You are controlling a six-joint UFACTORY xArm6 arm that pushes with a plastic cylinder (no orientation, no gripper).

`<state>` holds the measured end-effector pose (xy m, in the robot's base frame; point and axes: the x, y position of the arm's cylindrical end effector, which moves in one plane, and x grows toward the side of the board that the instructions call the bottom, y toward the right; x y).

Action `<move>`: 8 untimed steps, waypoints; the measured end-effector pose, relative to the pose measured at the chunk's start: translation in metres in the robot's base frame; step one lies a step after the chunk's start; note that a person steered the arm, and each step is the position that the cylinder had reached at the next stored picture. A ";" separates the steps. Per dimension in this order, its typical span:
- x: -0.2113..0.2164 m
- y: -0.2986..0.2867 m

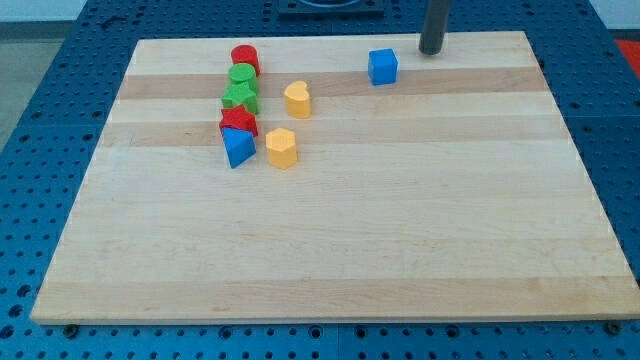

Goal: Push the blue cube towards the red circle

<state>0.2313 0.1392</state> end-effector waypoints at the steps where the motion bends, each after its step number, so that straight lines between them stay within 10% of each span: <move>1: 0.028 -0.014; 8: 0.030 -0.145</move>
<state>0.2609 -0.0060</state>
